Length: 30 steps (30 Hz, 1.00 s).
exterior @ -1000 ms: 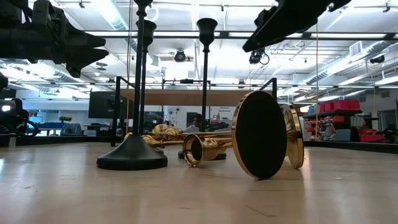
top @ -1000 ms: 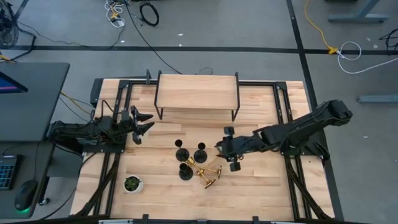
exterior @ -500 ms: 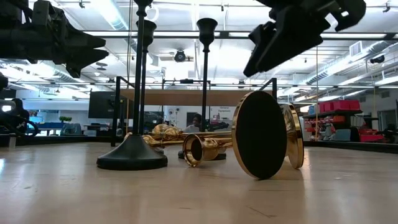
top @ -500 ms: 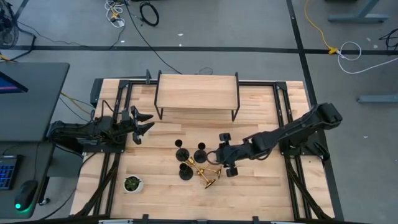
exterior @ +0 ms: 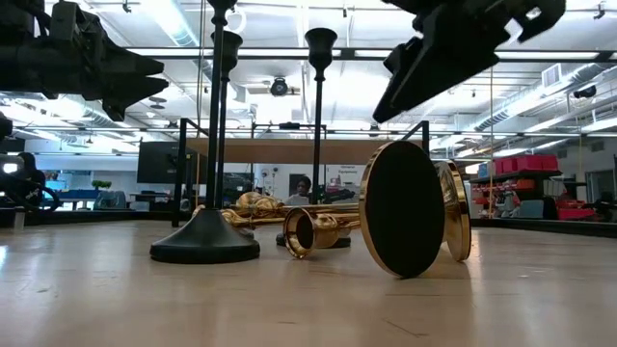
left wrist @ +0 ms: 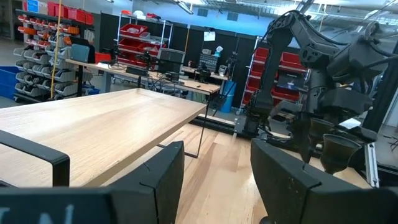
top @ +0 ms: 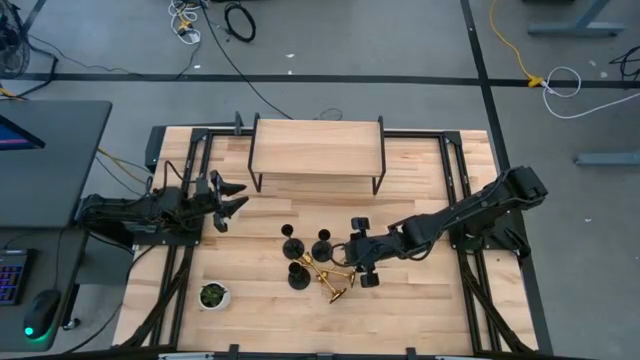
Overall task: Pick & Place candle stick holders
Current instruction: Put the bottom gold candle holder on the shelf
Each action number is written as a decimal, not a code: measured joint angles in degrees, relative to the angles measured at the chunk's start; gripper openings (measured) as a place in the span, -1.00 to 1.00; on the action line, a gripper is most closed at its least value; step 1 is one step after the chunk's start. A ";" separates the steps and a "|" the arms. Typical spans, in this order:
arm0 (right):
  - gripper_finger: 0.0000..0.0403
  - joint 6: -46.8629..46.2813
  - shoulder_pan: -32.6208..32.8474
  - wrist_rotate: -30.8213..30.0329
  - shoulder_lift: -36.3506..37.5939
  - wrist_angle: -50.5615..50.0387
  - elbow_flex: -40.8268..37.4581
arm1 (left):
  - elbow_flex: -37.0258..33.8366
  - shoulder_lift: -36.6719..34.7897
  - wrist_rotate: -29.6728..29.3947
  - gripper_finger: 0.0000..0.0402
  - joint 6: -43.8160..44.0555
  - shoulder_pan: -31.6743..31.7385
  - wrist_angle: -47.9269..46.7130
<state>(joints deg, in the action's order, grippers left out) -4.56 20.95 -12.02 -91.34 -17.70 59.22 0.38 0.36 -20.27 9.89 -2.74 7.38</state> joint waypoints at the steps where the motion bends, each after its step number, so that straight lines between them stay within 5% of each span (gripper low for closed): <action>1: -0.13 -0.21 0.20 0.46 -0.30 0.82 0.00 | 0.00 0.00 0.00 -0.07 0.00 0.02 0.00; 30: -0.13 -5.08 5.11 4.03 -13.20 12.66 3.95 | 0.01 0.00 -0.22 -0.07 -0.04 0.01 -0.38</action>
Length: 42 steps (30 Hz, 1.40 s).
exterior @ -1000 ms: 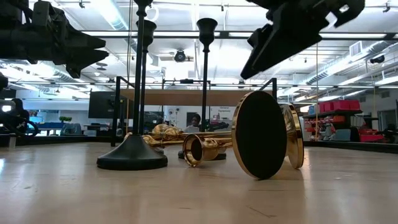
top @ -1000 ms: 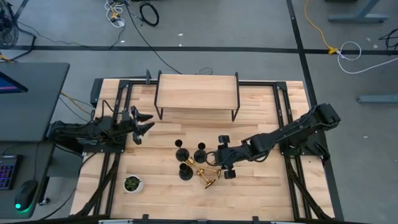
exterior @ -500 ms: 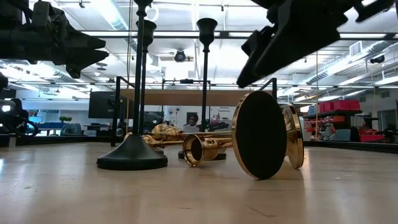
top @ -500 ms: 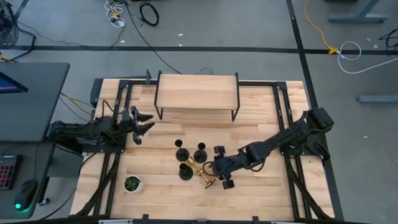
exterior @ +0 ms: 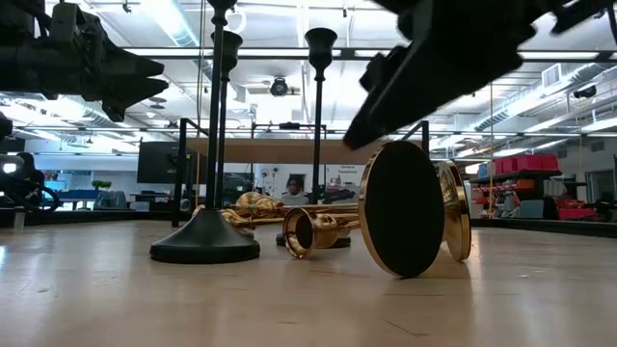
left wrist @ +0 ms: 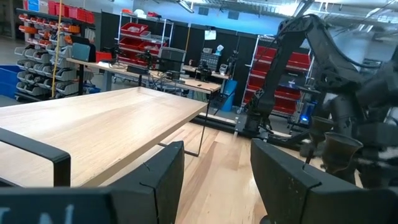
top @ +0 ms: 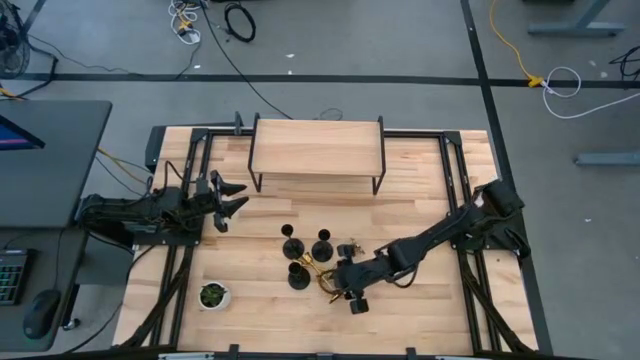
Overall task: Pick & Place candle stick holders
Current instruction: Put the bottom gold candle holder on the shelf
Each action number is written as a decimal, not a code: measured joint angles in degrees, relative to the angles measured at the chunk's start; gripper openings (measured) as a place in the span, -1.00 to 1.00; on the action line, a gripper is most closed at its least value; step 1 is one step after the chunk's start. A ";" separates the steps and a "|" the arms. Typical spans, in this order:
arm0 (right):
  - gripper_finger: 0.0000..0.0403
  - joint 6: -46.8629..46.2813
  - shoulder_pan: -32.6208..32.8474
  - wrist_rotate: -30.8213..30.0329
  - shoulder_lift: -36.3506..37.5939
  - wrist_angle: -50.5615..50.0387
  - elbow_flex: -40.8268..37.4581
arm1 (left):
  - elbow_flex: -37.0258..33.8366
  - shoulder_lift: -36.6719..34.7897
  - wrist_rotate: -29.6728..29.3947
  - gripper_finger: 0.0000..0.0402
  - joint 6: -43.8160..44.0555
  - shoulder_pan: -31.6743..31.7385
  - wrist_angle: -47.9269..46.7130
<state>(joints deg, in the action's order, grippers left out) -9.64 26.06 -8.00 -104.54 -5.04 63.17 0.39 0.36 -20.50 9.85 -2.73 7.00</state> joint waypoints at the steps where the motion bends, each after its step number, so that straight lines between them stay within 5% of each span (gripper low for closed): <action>1: -0.13 -0.16 -0.01 -0.02 -1.09 -0.42 1.15 | 0.01 0.01 0.00 -0.07 0.00 0.00 -0.04; 17: -0.13 -14.06 -2.62 0.66 -11.95 -20.83 18.17 | 0.00 0.00 0.19 -0.07 0.02 0.00 -0.42; 42: -0.24 -21.43 -3.89 5.47 -12.36 -26.49 18.74 | 0.00 0.00 -0.24 -0.07 0.02 0.00 -0.41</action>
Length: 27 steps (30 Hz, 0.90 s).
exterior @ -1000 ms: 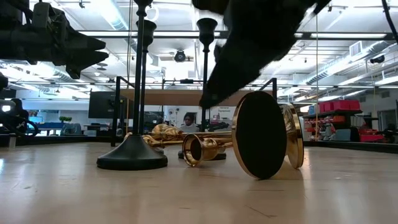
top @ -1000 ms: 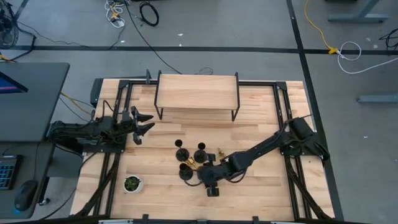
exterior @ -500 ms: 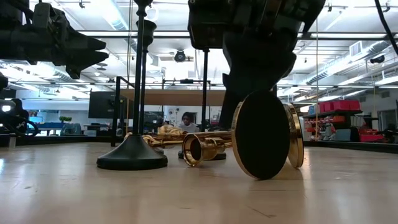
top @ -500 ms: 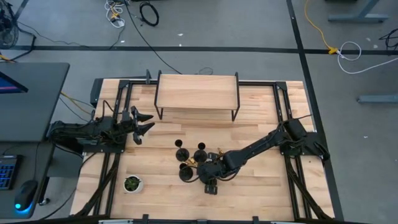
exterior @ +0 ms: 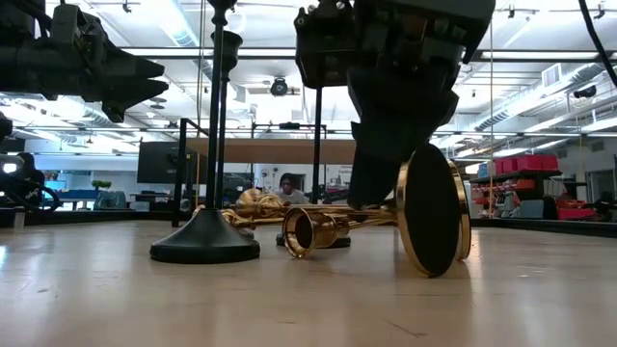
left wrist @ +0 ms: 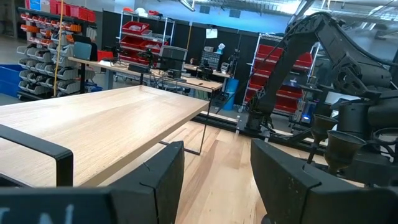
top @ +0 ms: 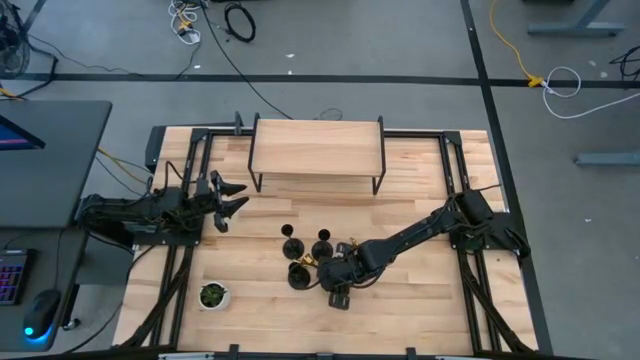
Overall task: Pick & Place candle stick holders
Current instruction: Put the bottom gold candle holder on the shelf
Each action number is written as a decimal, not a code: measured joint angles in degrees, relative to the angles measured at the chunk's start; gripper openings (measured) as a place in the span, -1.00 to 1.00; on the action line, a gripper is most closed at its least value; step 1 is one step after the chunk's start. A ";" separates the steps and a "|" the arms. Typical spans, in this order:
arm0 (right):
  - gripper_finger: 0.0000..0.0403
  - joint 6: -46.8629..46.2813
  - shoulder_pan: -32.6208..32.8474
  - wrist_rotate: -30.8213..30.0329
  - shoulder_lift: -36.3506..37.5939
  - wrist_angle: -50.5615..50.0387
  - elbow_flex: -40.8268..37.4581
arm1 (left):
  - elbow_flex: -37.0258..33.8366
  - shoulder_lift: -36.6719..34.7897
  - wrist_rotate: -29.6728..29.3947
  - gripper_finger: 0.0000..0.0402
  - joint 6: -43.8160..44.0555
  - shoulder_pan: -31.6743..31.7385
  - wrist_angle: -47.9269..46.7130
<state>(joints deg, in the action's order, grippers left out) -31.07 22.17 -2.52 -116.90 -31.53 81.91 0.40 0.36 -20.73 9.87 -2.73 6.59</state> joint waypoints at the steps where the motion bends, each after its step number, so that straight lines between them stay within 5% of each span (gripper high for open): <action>1: -0.28 0.11 0.00 -0.01 0.00 -0.23 0.00 | 0.01 0.00 0.00 -0.07 0.00 -0.01 0.00; 19: -0.92 2.68 -0.79 1.61 -1.78 -0.35 0.26 | 0.01 0.00 0.00 -0.07 0.00 0.01 -0.01; 27: -0.96 3.05 -0.85 0.41 -0.93 -2.32 0.07 | 0.01 0.00 0.00 -0.07 0.01 0.01 -0.02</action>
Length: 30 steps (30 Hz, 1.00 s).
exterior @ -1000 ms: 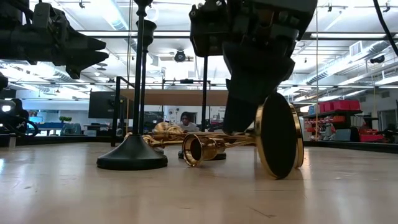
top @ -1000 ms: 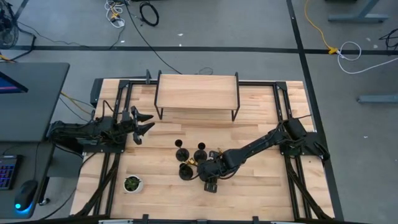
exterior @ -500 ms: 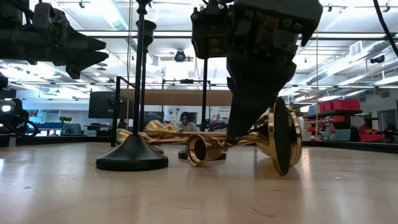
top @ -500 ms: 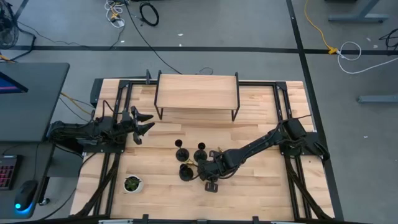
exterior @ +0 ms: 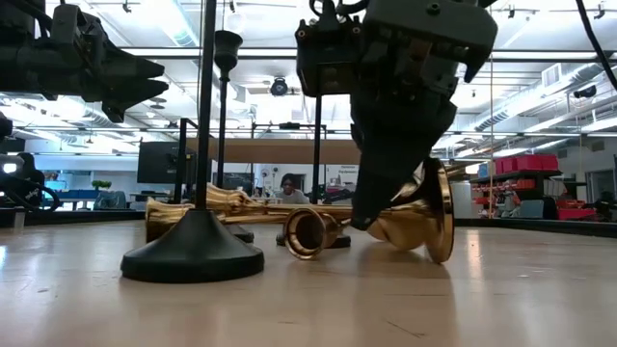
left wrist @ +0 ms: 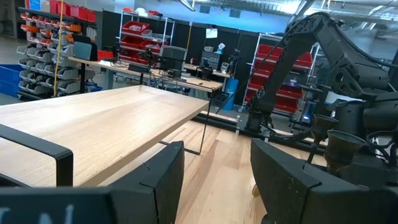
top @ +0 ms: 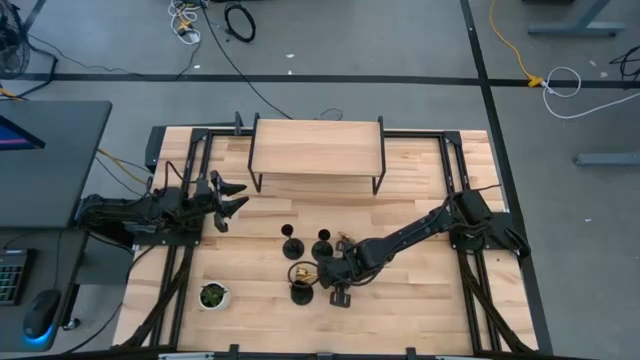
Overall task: Pick & Place candle stick holders
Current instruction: Put the bottom gold candle holder on the shelf
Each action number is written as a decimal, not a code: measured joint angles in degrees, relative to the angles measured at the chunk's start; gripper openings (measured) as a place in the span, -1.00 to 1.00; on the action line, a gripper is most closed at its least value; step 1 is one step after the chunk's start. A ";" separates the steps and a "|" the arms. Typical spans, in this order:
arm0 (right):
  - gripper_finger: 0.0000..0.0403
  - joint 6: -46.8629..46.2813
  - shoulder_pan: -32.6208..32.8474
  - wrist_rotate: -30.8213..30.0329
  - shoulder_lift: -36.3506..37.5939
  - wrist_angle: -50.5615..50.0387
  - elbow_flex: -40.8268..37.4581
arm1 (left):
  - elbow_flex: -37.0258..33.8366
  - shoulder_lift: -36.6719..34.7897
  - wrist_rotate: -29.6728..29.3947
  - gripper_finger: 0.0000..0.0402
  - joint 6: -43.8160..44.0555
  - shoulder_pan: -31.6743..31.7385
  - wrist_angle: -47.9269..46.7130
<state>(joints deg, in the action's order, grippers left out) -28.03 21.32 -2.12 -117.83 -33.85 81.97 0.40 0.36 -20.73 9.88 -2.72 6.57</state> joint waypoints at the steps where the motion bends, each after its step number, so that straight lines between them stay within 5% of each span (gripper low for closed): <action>1: -0.97 -0.15 0.00 -0.16 0.30 -0.18 -0.06 | -0.01 0.00 0.00 -0.07 0.00 0.00 0.00; 30: -0.98 2.58 2.64 -11.52 1.15 -29.08 24.85 | 0.00 0.00 0.00 -0.07 0.01 0.00 0.00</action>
<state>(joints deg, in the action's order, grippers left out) -25.45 23.96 -13.64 -116.68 -62.92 106.83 0.40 0.36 -20.73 9.89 -2.72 6.57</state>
